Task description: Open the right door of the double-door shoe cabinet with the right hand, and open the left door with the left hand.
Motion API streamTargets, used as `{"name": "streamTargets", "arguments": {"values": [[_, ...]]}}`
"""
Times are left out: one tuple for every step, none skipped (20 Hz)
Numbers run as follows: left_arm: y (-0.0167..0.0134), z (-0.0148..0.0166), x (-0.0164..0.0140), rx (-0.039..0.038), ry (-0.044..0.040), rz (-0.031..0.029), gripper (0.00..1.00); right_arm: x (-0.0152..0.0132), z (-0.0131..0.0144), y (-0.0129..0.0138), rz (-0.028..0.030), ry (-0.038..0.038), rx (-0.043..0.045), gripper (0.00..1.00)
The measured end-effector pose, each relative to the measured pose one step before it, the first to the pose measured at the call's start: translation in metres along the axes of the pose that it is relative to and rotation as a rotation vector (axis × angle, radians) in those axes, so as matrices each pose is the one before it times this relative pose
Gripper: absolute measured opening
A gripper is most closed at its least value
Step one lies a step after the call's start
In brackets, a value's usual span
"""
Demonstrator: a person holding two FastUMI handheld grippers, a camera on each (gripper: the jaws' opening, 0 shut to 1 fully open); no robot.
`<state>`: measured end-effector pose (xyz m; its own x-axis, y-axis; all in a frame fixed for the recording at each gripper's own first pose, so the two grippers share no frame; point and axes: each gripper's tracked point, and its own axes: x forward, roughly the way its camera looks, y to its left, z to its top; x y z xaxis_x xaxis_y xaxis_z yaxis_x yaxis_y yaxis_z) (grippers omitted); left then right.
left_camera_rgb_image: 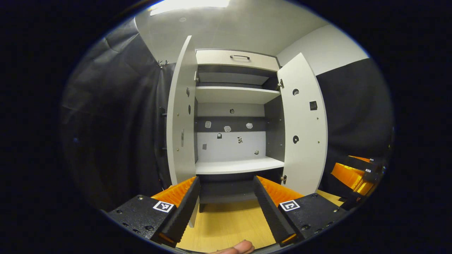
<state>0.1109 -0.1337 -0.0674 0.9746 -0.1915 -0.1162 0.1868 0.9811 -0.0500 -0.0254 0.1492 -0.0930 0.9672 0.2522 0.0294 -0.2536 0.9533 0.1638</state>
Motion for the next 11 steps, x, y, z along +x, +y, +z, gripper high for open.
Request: {"name": "streamTargets", "arguments": {"values": [[0.00199,-0.00164,0.00092,0.00811,0.00221,0.00507,0.94,0.0,-0.0005,0.00131,0.00229,0.00124,-0.00454,0.97],[0.00317,-0.00075,0.00082,0.00241,0.00084,0.00931,0.93,-0.00053,-0.00142,0.0015,0.00223,0.00131,-0.0036,0.99],[0.00084,-0.00151,-0.00007,-0.00571,0.00348,0.00841,0.93,0.00054,-0.00003,0.00099,0.00194,-0.00053,-0.00322,0.99],[-0.00028,-0.00111,0.00041,-0.00961,0.00352,0.00334,0.93,0.00055,-0.00103,0.00056,-0.00203,-0.00007,-0.00413,0.99],[-0.00074,-0.00188,0.00036,-0.00589,0.00446,0.00236,0.93,0.00107,-0.00092,-0.00145,-0.00658,0.00234,-0.00604,0.97],[0.00177,-0.00082,-0.0007,-0.00705,0.00276,0.00878,0.93,0.0008,-0.00154,-0.00146,-0.00918,0.00394,-0.00273,0.97],[0.0009,-0.0007,0.00115,-0.00277,0.00039,0.00695,0.93,0.0017,-0.00114,-0.00086,-0.00658,0.00659,0.00347,0.99],[-0.00011,-0.00037,0.00069,-0.00314,-0.00031,0.00073,0.93,0.00041,-0.00062,0.00023,-0.00883,0.00581,0.00381,0.97],[-0.00134,-0.00089,0.00066,-0.00273,0.00124,-0.0029,0.93,-0.00004,0.00035,-0.00087,-0.00631,0.00238,0.0,0.99],[-0.00211,-0.00112,0.00025,-0.00169,0.00489,-0.00573,0.93,-0.00038,-0.00008,0.00155,0.00076,0.00245,-0.00274,0.99],[-0.00113,-0.00122,-0.00104,0.00037,0.00529,-0.00625,0.93,-0.00091,0.00075,0.00229,0.00785,0.00046,-0.00233,0.99]]}}
